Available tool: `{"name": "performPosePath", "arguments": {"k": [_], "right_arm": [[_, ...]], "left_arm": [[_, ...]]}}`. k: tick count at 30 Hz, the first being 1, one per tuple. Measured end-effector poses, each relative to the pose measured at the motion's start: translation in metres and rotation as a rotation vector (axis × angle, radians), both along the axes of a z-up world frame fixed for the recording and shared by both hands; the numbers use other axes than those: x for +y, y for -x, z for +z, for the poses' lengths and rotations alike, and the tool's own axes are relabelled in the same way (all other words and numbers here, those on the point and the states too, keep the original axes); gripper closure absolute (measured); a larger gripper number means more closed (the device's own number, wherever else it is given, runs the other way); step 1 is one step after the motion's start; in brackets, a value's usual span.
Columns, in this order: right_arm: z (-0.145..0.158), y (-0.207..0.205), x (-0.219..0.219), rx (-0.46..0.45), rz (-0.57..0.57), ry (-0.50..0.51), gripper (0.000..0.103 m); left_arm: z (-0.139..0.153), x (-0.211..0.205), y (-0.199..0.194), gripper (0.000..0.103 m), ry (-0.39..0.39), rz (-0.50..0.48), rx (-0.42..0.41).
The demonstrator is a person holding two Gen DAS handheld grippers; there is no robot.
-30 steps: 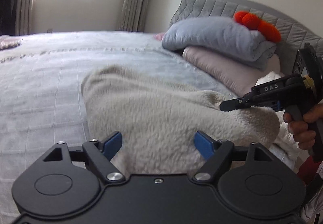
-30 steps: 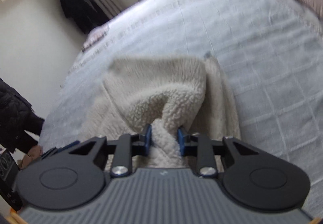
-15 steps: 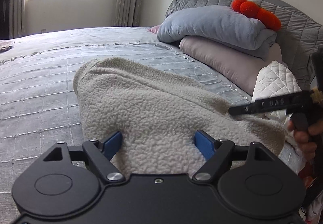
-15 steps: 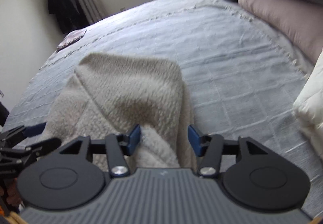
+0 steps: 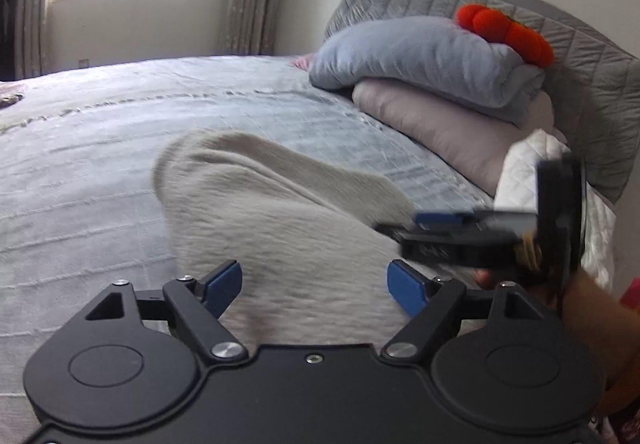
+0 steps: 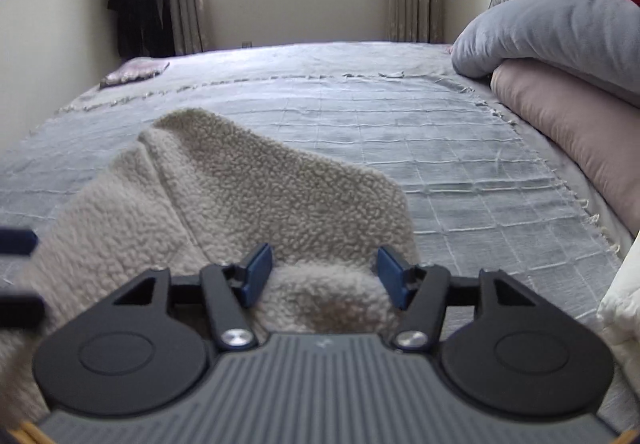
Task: Fold large clothes
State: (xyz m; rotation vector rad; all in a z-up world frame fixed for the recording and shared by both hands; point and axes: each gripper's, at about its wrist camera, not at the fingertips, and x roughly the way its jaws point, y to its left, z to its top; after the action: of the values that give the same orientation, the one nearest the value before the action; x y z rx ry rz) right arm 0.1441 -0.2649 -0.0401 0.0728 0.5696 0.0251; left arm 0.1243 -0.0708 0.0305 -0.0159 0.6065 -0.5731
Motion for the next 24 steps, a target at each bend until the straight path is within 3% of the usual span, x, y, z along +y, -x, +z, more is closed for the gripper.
{"name": "performPosePath", "arguments": {"k": [2, 7, 11, 13, 15, 18, 20, 24], "right_arm": [[-0.009, 0.005, -0.017, -0.010, -0.043, -0.039, 0.046], [-0.021, 0.014, -0.052, 0.018, -0.087, -0.144, 0.046], [-0.006, 0.020, -0.051, 0.053, -0.048, -0.104, 0.044], [0.003, 0.018, -0.056, 0.097, -0.023, -0.139, 0.038], [0.013, 0.013, -0.061, 0.148, 0.000, -0.173, 0.015], [0.016, 0.003, -0.071, 0.233, 0.030, -0.226, 0.009], [0.007, -0.008, -0.083, 0.321, 0.035, -0.294, 0.009], [-0.022, -0.021, -0.110, 0.449, 0.043, -0.564, 0.009]], "left_arm": [[0.003, 0.005, -0.009, 0.024, -0.005, 0.029, -0.010], [-0.013, 0.014, -0.028, 0.022, 0.054, 0.062, 0.082], [-0.014, 0.030, -0.034, 0.022, 0.109, 0.060, 0.154], [-0.017, 0.041, -0.043, 0.020, 0.150, 0.061, 0.220], [-0.024, 0.053, -0.052, 0.017, 0.210, 0.070, 0.301], [-0.039, 0.064, -0.063, 0.014, 0.325, 0.071, 0.410], [-0.050, 0.066, -0.068, 0.013, 0.400, 0.074, 0.472], [-0.058, 0.065, -0.066, 0.011, 0.454, 0.078, 0.475]]}}
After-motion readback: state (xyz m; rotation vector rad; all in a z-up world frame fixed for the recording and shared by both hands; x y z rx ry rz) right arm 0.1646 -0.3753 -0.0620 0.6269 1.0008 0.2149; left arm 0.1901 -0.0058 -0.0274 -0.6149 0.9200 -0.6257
